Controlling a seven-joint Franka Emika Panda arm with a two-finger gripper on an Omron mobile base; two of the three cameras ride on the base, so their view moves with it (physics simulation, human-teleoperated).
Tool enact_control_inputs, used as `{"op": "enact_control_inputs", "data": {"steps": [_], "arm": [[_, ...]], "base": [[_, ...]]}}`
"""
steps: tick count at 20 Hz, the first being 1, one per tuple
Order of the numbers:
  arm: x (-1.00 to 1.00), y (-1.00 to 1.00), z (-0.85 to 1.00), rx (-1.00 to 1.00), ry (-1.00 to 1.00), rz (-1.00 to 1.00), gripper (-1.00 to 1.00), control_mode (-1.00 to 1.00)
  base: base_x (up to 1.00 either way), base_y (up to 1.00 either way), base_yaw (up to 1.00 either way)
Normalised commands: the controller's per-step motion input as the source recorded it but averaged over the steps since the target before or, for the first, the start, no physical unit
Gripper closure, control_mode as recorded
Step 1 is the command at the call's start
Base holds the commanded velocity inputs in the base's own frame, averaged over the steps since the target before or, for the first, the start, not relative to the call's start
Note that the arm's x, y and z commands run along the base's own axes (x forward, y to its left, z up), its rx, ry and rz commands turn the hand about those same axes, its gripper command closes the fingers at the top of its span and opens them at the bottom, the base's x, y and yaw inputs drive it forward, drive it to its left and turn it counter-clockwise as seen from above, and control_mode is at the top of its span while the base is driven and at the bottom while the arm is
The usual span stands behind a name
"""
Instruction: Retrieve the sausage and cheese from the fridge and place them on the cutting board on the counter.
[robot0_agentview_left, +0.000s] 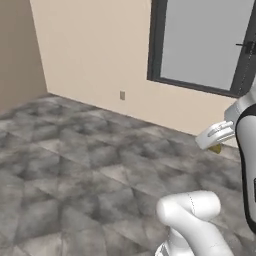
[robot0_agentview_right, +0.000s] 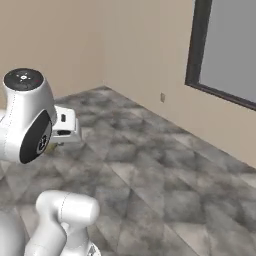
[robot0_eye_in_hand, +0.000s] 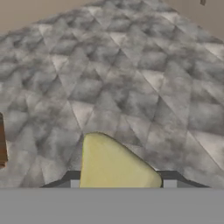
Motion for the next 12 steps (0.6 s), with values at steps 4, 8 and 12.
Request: {"op": "enact_control_inputs", "data": {"steps": [4, 8, 12], "arm": [[0.0, 0.0, 0.0, 0.0, 0.0, 0.0, 1.0, 1.0], [0.0, 0.0, 0.0, 0.0, 0.0, 0.0, 1.0, 1.0], [0.0, 0.0, 0.0, 0.0, 0.0, 0.0, 1.0, 1.0]], "base": [[0.0, 0.06, 0.75], [0.01, 0.13, 0.71], [0.04, 0.16, 0.69]]}}
